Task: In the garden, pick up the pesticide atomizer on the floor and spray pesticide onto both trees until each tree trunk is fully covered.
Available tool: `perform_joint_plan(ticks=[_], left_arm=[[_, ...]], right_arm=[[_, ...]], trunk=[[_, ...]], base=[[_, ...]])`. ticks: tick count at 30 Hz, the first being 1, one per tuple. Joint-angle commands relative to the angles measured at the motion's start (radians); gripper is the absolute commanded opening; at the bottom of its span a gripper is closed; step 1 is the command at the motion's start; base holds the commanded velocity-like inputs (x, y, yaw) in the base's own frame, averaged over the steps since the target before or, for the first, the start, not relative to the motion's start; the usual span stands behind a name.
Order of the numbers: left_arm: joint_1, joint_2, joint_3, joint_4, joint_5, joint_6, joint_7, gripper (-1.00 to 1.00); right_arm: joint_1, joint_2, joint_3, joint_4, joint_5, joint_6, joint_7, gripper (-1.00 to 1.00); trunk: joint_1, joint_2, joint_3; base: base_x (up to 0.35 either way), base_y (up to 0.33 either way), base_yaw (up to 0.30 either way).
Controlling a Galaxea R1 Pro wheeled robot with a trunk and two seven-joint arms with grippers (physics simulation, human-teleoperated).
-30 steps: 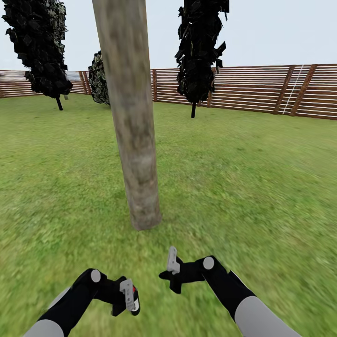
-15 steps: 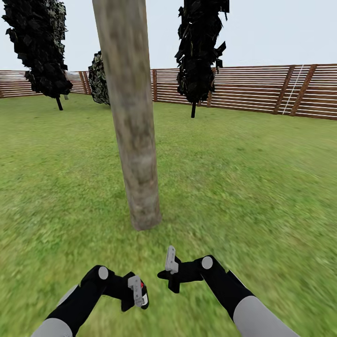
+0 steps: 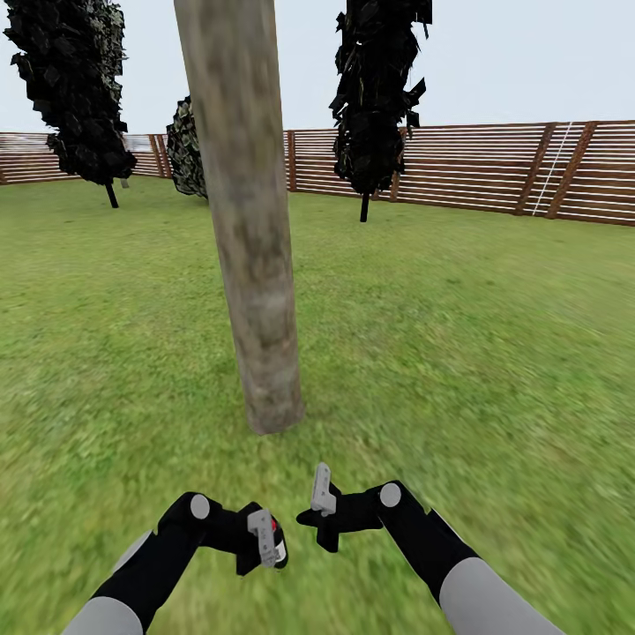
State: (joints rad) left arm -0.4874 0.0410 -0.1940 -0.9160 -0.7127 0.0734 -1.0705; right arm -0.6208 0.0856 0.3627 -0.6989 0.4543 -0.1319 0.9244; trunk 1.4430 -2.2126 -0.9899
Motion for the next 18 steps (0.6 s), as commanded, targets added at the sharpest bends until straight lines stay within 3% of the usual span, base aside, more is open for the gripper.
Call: perform_joint_plan(ticks=[1,16,18], left_arm=[[0.0,0.0,-0.002,-0.003,-0.001,0.008,-0.003,-1.0],[0.002,-0.019,-0.003,-0.006,0.002,0.008,-0.003,-1.0],[0.003,-0.036,-0.004,-0.004,0.0,0.007,-0.002,-1.0]], right_arm=[[0.0,0.0,-0.001,-0.001,0.011,-0.009,0.001,-1.0],[0.0,0.0,-0.001,-0.002,0.011,-0.009,0.001,-1.0],[0.0,0.0,-0.002,-0.012,0.011,-0.009,0.001,-1.0]], trunk=[[0.0,0.0,-0.001],[0.0,0.0,-0.001],[0.0,0.0,-0.001]], base=[[0.0,0.0,0.0],[0.0,0.0,0.0],[0.0,0.0,0.0]])
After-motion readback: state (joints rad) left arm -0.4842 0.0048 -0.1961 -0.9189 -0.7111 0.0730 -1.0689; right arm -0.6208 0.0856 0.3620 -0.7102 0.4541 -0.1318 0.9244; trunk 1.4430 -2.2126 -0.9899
